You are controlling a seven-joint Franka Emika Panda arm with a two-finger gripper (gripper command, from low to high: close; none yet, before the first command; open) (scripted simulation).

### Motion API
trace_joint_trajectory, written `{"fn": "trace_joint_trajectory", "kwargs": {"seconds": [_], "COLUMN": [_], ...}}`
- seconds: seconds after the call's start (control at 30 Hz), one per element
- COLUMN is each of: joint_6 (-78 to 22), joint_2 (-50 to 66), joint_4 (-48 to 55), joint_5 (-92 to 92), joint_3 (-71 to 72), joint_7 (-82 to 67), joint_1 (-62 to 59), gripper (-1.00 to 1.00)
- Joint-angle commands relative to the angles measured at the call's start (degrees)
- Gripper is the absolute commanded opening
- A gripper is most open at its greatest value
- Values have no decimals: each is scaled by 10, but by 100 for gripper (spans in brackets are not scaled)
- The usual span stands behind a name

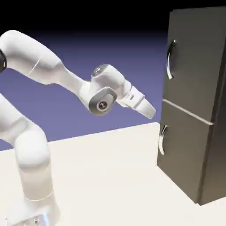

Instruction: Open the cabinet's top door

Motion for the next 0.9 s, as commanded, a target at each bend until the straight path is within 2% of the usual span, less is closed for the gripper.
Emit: {"fn": "trace_joint_trajectory", "kwargs": {"seconds": [0.0, 0.87], "joint_6": [0, -5], "joint_2": [-1, -22], "joint_4": [6, 157], "joint_5": [25, 673], "joint_3": [8, 202], "joint_7": [-20, -549], "joint_1": [-7, -202], "gripper": [0, 0]}}
